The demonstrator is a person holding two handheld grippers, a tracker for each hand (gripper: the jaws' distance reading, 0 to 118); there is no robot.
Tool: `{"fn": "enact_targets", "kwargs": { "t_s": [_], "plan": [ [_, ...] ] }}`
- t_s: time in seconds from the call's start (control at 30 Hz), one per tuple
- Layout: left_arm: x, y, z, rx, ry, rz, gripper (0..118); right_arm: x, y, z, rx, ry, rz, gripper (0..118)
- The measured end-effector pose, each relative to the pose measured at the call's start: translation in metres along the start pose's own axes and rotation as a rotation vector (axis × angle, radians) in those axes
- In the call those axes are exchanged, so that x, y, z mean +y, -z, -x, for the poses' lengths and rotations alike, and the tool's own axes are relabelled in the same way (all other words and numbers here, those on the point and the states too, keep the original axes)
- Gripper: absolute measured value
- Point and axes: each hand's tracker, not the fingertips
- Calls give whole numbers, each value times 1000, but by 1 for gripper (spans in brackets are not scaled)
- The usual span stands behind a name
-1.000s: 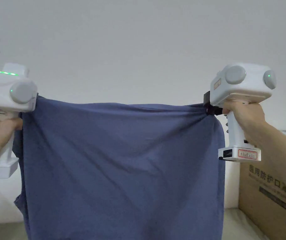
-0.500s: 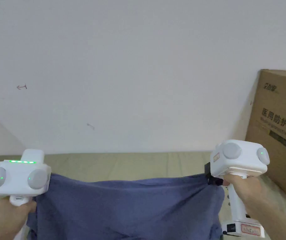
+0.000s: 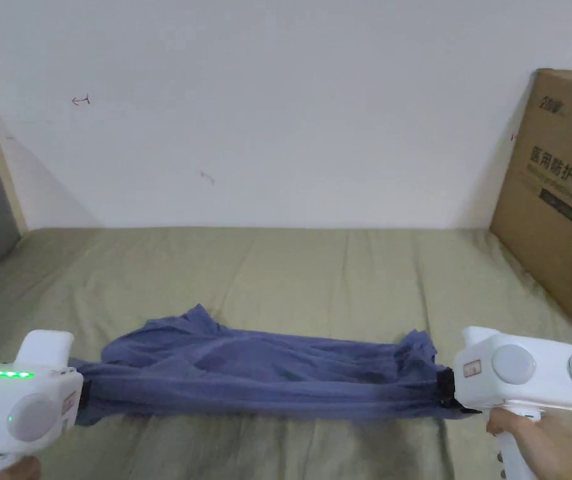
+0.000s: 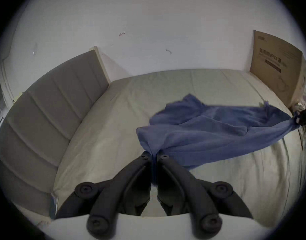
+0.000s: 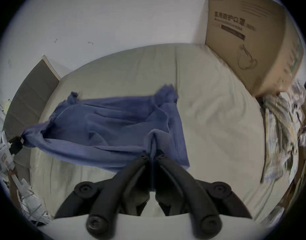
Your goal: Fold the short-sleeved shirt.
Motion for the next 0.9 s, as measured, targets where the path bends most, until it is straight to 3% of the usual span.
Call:
{"fn": "enact_targets", "kwargs": {
  "t_s": [0.13,0.33,0.4,0.63,0.67,0.7,0.77,0.8,0.9],
  "plan": [
    [-70,-44,3,0,46,48,4,-84,-29,-6,-10,-62,34,3],
    [-150,-88,4,-17,85,104,4,-174,-56,-31,18,12,73,3],
    [-167,-95,5,-9,88,125,4,-190,-58,-39,36,58,87,3],
    [-194,-93,4,-28,58,155,8,-211,-57,-46,51,94,82,4],
    [-195,-92,3,-35,54,165,18,-211,-58,-45,49,92,79,7],
    [-195,-93,5,-51,38,171,45,-211,-60,-45,48,83,78,22],
    [-194,-97,11,-88,-9,169,88,-212,-66,-44,26,51,66,65],
    [-194,-101,12,-91,-31,161,99,-213,-71,-44,8,31,55,70],
    [-190,-118,22,-116,-93,122,98,-218,-87,-46,21,21,24,70]
  ]
}}
